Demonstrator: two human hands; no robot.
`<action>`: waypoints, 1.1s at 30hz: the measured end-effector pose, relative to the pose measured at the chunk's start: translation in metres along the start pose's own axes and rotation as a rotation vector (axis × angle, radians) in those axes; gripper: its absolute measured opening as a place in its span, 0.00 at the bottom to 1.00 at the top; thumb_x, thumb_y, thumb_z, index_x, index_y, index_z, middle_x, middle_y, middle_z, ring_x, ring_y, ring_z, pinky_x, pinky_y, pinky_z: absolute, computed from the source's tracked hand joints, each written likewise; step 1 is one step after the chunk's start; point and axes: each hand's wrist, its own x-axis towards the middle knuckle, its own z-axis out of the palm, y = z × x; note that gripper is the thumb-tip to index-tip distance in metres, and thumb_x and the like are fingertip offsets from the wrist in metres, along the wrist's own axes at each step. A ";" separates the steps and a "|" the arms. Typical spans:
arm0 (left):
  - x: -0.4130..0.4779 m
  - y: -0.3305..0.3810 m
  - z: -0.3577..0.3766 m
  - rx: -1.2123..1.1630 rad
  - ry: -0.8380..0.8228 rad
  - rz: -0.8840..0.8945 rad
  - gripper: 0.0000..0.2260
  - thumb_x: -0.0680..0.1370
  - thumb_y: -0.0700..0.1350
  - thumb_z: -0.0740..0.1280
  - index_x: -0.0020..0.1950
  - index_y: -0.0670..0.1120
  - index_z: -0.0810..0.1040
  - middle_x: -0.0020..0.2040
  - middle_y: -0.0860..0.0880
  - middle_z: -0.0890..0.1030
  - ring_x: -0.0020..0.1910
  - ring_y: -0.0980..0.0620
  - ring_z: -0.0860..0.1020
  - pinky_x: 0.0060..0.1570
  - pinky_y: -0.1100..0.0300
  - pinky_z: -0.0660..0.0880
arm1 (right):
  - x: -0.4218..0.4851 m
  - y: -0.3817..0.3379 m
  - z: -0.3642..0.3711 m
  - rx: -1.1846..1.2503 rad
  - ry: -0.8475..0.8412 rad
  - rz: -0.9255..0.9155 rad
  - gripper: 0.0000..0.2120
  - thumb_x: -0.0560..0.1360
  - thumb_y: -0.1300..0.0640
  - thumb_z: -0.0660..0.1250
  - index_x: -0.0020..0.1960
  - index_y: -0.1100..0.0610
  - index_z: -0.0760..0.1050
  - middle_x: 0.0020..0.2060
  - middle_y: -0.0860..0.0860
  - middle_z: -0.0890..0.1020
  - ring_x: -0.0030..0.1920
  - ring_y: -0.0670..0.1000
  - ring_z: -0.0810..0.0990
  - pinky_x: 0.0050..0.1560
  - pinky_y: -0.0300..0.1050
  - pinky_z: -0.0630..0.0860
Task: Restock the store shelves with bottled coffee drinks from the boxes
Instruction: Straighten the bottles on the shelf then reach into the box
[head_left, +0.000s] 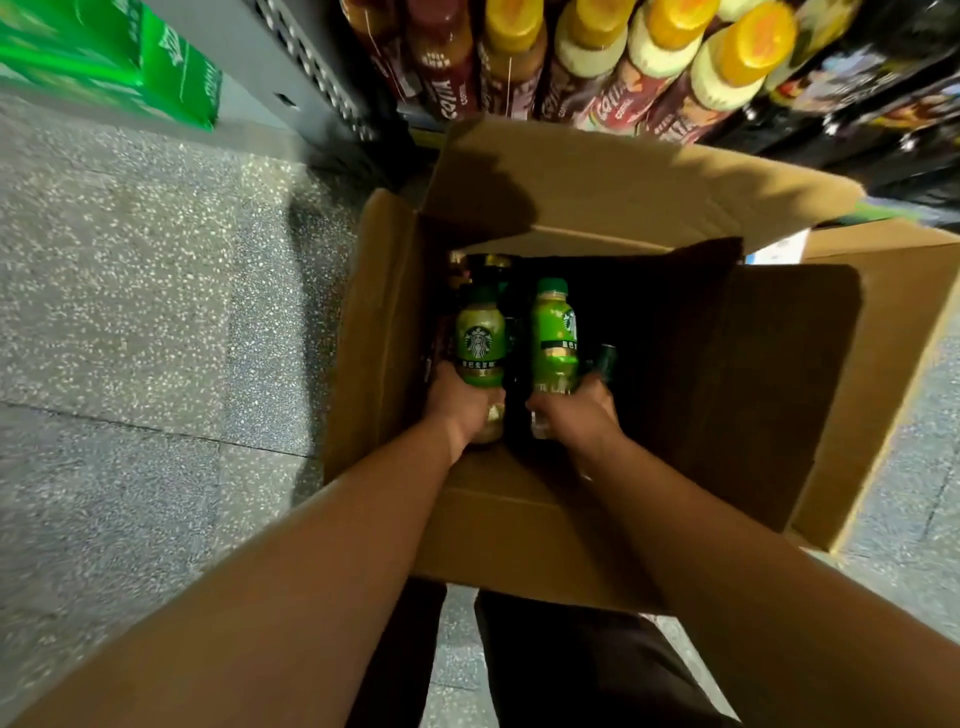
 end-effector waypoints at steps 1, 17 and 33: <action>-0.013 0.005 -0.001 -0.030 -0.013 0.015 0.26 0.71 0.37 0.73 0.66 0.41 0.68 0.60 0.40 0.77 0.58 0.41 0.77 0.56 0.49 0.75 | -0.009 0.000 -0.005 -0.002 0.020 -0.003 0.31 0.66 0.57 0.74 0.64 0.57 0.63 0.55 0.56 0.77 0.50 0.56 0.80 0.47 0.53 0.82; -0.231 0.077 -0.071 -0.215 -0.028 0.328 0.30 0.67 0.42 0.76 0.67 0.44 0.70 0.62 0.43 0.77 0.59 0.45 0.76 0.58 0.56 0.72 | -0.215 -0.058 -0.085 0.078 0.045 -0.404 0.25 0.54 0.58 0.76 0.50 0.57 0.76 0.42 0.55 0.83 0.43 0.56 0.81 0.47 0.57 0.80; -0.426 0.118 -0.198 -0.157 -0.138 0.745 0.20 0.72 0.40 0.72 0.62 0.46 0.71 0.54 0.47 0.80 0.49 0.49 0.79 0.50 0.51 0.78 | -0.446 -0.078 -0.118 0.404 0.060 -0.674 0.25 0.65 0.71 0.72 0.57 0.55 0.70 0.43 0.52 0.79 0.40 0.50 0.77 0.33 0.38 0.70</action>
